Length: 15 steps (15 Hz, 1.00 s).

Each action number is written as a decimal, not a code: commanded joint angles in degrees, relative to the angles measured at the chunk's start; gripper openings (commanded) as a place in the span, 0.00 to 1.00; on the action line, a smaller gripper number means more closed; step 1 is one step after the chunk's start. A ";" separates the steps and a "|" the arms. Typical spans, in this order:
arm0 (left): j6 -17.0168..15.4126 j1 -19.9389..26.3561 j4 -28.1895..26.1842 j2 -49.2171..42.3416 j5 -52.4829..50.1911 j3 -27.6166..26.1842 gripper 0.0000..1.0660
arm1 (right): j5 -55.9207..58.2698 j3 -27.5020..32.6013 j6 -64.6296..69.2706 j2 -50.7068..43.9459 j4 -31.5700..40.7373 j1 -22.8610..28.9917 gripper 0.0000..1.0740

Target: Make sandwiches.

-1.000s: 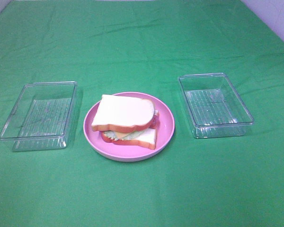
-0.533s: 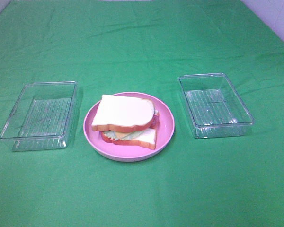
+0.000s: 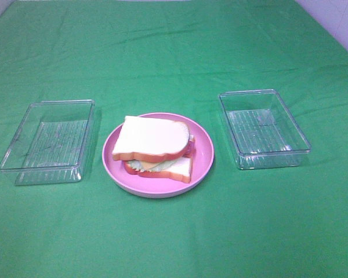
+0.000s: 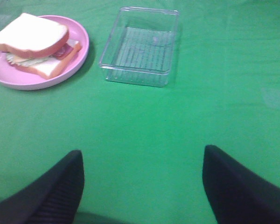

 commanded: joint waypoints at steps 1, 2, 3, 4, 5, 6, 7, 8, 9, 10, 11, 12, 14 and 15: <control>0.29 6.30 -0.52 -1.09 -0.52 0.17 0.70 | -0.86 0.11 -0.46 -0.57 -0.23 -5.56 0.63; 0.29 8.54 -0.52 -1.09 -0.52 0.17 0.70 | -0.86 0.11 -0.46 -0.57 -0.23 -6.99 0.63; 0.29 9.80 -0.52 -1.09 -0.52 0.17 0.70 | -0.86 0.11 -0.46 -0.57 0.11 -7.96 0.63; 0.29 9.85 -0.52 -1.09 -0.52 0.17 0.70 | -0.86 0.11 -0.46 -0.92 0.52 -7.96 0.63; 0.29 9.85 -0.52 -1.20 -0.52 0.17 0.70 | -0.86 0.11 -0.46 -1.43 0.63 -7.96 0.63; 0.29 9.85 -0.52 -1.26 -0.52 0.17 0.70 | -0.86 0.11 -0.46 -2.12 0.63 -7.96 0.63; 0.29 9.85 -0.52 -1.26 -0.52 0.17 0.70 | -0.86 0.11 -0.46 -3.04 0.63 -7.96 0.63; 0.29 9.85 -0.52 -1.26 -0.52 0.17 0.70 | -0.86 0.11 -0.46 -3.84 0.63 -7.96 0.63; 0.29 9.85 -0.52 -1.26 -0.52 0.17 0.70 | -0.86 0.11 -0.46 -4.07 0.63 -7.96 0.63; 0.29 9.85 -0.52 -1.15 -0.52 0.17 0.70 | -0.92 0.11 -0.46 -4.07 0.63 -7.91 0.63; 0.23 9.85 -0.52 -1.09 -0.52 0.17 0.70 | -0.92 0.11 -0.46 -4.07 0.69 -7.91 0.63; 0.23 9.85 -0.52 -1.09 -0.52 0.17 0.70 | -0.92 0.11 -0.46 -4.07 0.69 -7.91 0.63; 0.23 9.85 -0.52 -1.09 -0.52 0.17 0.70 | -0.92 0.11 -0.46 -4.07 0.69 -7.91 0.63; 0.23 9.85 -0.52 -1.09 -0.52 0.17 0.70 | -0.92 0.11 -0.46 -4.07 0.69 -7.91 0.63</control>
